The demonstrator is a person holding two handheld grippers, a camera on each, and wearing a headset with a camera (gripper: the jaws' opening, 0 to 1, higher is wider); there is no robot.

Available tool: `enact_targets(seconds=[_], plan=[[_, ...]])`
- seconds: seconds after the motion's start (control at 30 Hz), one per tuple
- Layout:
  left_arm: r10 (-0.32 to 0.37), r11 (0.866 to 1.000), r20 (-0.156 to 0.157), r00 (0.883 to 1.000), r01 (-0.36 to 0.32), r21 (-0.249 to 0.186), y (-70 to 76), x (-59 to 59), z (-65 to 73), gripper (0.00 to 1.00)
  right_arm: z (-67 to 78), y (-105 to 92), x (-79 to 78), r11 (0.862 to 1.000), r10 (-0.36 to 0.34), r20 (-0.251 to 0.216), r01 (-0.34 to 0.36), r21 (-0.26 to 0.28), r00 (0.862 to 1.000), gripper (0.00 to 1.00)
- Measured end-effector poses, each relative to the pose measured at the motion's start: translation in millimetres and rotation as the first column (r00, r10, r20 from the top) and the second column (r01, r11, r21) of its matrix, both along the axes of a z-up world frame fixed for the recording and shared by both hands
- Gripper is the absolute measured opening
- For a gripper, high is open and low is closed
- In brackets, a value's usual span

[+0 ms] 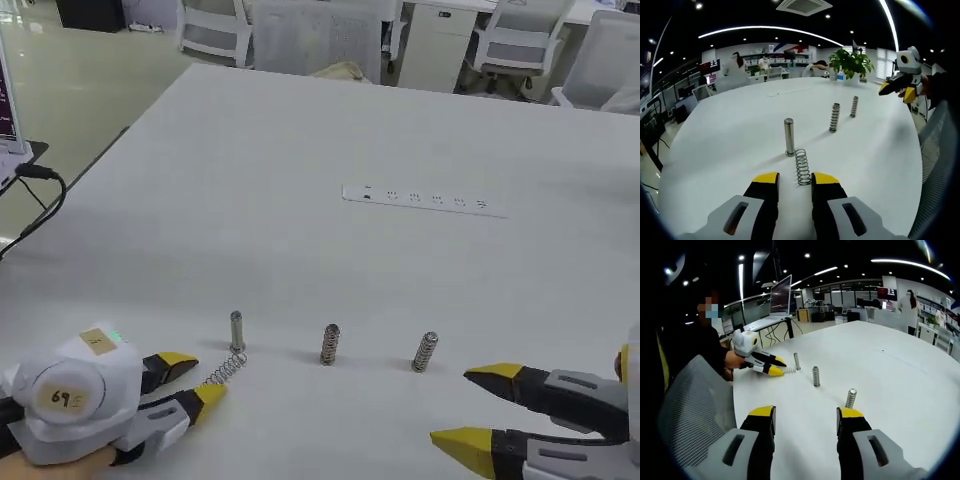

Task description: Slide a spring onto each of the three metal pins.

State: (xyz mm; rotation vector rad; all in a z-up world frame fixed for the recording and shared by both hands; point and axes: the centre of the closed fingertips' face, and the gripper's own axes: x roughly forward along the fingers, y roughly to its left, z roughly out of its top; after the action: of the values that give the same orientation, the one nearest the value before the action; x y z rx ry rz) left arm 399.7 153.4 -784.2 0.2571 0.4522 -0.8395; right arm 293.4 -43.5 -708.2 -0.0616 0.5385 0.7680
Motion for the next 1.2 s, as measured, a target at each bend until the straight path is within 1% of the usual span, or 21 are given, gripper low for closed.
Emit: enact_targets(seconds=[0.17,0.33,0.37,0.47,0.5,0.63,0.73,0.8,0.87,0.93,0.97,1.07,1.2], plan=[[-0.015,1.0,0.007,1.0,0.015,0.002,-3.1,-1.3,0.0,0.14,-0.6,-0.3,0.2,1.0,-0.004,-0.003,0.004,0.004,1.0,0.47],[-0.022,1.0,-0.007,1.0,0.022,-0.001,-3.7,-2.7,-3.2,0.11,-0.5,-0.7,0.4,1.0,-0.007,-0.004,0.007,0.005,1.0,0.46],[-0.024,1.0,-0.001,1.0,0.024,-0.005,-4.4,-2.3,-2.7,0.1,-0.6,-0.8,0.3,1.0,-0.007,-0.005,0.007,0.005,1.0,0.46],[-0.037,0.999,0.005,0.999,0.037,0.0,-5.4,-4.1,-2.6,0.04,-0.5,-0.4,0.3,1.0,-0.005,-0.005,0.005,0.002,1.0,0.46],[-0.038,0.999,0.003,0.999,0.038,-0.001,-5.8,-4.7,-2.6,0.03,-0.3,0.0,0.4,1.0,-0.004,-0.006,0.004,0.004,1.0,0.46],[-0.044,0.999,0.001,0.999,0.044,-0.006,-6.4,-5.5,-2.8,0.03,1.0,1.3,0.8,1.0,0.0,-0.004,0.0,0.002,1.0,0.45],[-0.05,0.999,0.008,0.999,0.05,0.001,-6.0,-7.0,-2.4,0.03,2.8,2.5,1.0,1.0,0.005,-0.001,-0.005,-0.001,1.0,0.45],[-0.051,0.999,0.003,0.999,0.051,-0.006,-5.6,-8.0,-1.8,0.03,4.5,3.0,1.6,1.0,0.009,0.002,-0.009,-0.003,1.0,0.45],[-0.05,0.999,0.003,0.999,0.05,-0.002,-4.1,-8.4,-1.5,0.03,6.9,4.4,1.6,1.0,0.015,0.006,-0.015,-0.004,1.0,0.45],[-0.049,0.999,-0.001,0.999,0.049,-0.013,-2.4,-10.0,0.7,0.03,9.1,5.7,1.5,1.0,0.019,0.009,-0.019,-0.004,1.0,0.44],[-0.051,0.999,-0.001,0.999,0.051,-0.008,-1.2,-10.7,1.0,0.03,9.9,6.5,1.2,1.0,0.023,0.008,-0.023,-0.005,1.0,0.44],[-0.059,0.998,-0.008,0.998,0.059,-0.015,0.4,-15.2,5.0,0.03,13.6,11.2,-0.8,0.999,0.04,0.01,-0.04,-0.008,0.999,0.44],[-0.085,0.996,0.003,0.996,0.085,-0.012,0.3,-22.6,12.8,0.03,19.6,17.3,-2.4,0.998,0.063,0.02,-0.063,-0.008,0.998,0.43]])
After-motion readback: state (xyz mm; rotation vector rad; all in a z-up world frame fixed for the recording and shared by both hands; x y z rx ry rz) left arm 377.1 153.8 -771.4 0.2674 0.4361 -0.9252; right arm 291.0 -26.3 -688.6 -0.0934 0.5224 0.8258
